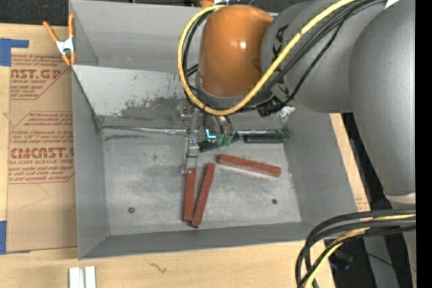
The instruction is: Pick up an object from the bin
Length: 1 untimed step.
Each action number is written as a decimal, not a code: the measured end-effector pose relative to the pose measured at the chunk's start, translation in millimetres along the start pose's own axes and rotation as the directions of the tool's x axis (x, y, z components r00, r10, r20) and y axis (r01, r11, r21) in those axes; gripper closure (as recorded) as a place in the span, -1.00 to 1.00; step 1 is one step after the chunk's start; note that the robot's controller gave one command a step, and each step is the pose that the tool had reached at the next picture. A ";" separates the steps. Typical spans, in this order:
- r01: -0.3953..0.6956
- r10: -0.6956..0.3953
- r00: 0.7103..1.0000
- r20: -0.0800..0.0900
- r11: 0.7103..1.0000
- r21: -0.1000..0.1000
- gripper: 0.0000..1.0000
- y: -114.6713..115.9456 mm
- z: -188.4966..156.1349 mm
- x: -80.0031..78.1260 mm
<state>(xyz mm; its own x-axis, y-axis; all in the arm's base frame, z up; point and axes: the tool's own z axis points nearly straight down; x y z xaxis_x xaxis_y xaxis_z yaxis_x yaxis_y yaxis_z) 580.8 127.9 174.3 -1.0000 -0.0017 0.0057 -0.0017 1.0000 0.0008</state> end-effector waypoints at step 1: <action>0.206 -0.206 0.979 0.005 0.979 0.001 -1.00 -67.4 105.5 30.6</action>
Offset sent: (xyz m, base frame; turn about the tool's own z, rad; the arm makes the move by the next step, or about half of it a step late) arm -0.0306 -0.0665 -0.1034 -0.2092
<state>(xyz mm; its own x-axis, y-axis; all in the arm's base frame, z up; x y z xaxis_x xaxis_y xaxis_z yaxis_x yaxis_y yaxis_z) 549.8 60.5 68.9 -0.9783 -0.2074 0.0007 -0.2074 0.9783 0.0006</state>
